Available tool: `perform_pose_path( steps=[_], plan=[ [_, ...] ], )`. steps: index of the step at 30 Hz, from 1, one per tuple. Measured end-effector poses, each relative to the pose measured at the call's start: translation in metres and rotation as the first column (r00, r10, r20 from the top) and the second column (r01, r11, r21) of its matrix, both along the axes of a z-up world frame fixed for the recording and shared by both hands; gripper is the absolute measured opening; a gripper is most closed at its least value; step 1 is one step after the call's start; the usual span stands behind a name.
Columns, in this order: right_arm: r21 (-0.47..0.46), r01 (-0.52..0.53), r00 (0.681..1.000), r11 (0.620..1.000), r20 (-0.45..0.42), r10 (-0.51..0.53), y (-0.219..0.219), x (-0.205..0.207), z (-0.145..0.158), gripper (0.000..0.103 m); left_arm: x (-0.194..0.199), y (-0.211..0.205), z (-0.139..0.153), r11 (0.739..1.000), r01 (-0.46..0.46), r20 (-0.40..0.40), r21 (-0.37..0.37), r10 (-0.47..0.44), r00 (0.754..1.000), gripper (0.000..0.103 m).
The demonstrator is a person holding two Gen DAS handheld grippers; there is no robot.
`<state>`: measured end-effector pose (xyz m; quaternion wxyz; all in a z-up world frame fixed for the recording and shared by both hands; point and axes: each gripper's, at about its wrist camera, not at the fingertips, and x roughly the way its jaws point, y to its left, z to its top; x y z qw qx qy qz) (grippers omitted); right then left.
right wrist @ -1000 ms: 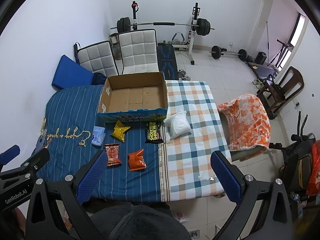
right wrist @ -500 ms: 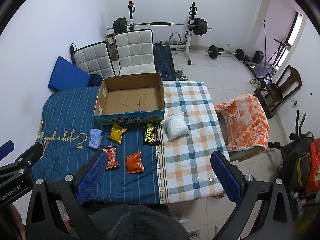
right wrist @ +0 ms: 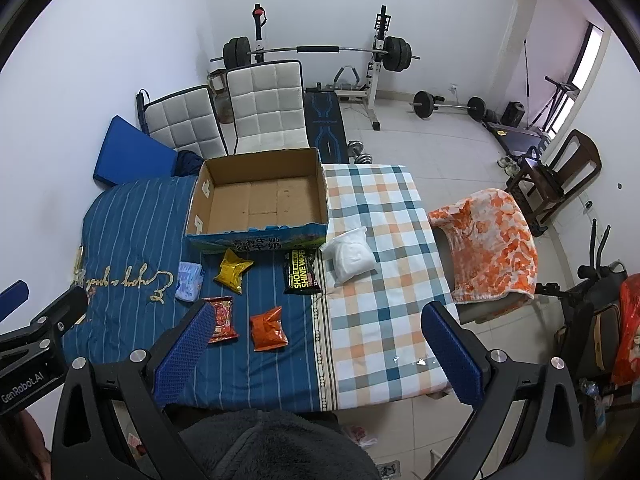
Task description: Organize soft objects
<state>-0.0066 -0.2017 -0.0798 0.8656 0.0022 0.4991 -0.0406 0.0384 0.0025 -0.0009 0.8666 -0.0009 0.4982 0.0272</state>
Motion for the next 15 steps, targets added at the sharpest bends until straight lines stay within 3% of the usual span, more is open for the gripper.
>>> perform_pose_path(
  steps=[15],
  plan=[
    [0.002, 0.026, 0.999, 1.000, 0.026, -0.027, -0.006, -0.011, 0.005, 0.103, -0.006, -0.011, -0.001, 0.999, 0.032, 0.022, 0.010, -0.033, 0.999, 0.103]
  ],
)
